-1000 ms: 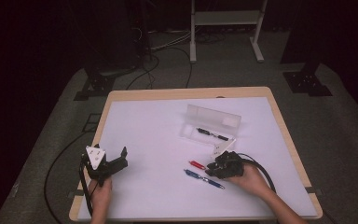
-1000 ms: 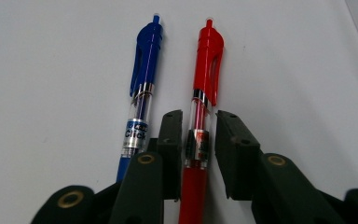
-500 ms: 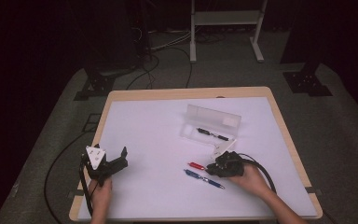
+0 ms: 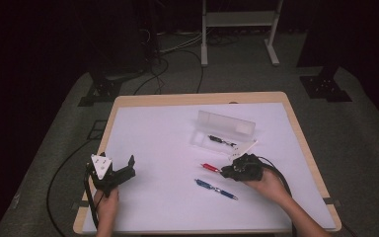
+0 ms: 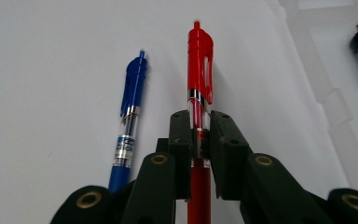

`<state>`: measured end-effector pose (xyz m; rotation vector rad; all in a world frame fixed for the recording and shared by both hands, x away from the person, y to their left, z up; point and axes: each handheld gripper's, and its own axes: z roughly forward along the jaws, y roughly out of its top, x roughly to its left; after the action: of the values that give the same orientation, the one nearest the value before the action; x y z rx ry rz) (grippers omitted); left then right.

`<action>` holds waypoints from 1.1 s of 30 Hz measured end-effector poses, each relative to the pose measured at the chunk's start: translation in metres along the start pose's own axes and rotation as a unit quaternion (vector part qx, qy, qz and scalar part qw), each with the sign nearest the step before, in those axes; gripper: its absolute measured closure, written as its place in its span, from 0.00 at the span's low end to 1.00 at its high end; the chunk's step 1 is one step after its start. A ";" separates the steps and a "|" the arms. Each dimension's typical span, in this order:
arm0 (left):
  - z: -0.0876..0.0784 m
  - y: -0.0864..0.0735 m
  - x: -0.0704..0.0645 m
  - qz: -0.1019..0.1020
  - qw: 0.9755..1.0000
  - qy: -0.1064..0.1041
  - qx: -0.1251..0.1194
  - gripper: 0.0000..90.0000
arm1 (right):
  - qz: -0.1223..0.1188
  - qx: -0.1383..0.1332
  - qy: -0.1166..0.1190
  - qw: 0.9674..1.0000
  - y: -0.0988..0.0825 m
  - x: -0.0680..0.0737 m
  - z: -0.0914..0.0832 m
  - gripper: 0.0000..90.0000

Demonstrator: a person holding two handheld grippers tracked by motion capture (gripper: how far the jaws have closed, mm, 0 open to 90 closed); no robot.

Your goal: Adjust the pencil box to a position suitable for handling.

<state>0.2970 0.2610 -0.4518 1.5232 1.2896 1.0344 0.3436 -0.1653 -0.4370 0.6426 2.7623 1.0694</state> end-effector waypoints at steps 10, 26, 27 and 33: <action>0.000 0.000 0.001 0.000 1.000 0.001 0.000 0.00 | 0.003 -0.016 -0.014 1.000 0.016 -0.014 -0.014 0.87; 0.000 0.000 0.001 -0.002 1.000 0.000 -0.002 0.00 | 0.010 -0.019 -0.035 0.999 0.037 -0.044 -0.022 0.87; 0.000 0.000 0.001 -0.001 1.000 0.001 -0.002 0.00 | 0.011 -0.018 -0.037 0.999 0.040 -0.046 -0.022 0.87; 0.000 0.000 0.001 -0.002 1.000 0.000 -0.002 0.00 | 0.011 -0.014 -0.040 0.999 0.046 -0.055 -0.020 0.87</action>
<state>0.2970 0.2620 -0.4515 1.5171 1.2893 1.0328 0.4040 -0.1706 -0.3939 0.6989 2.6743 1.0593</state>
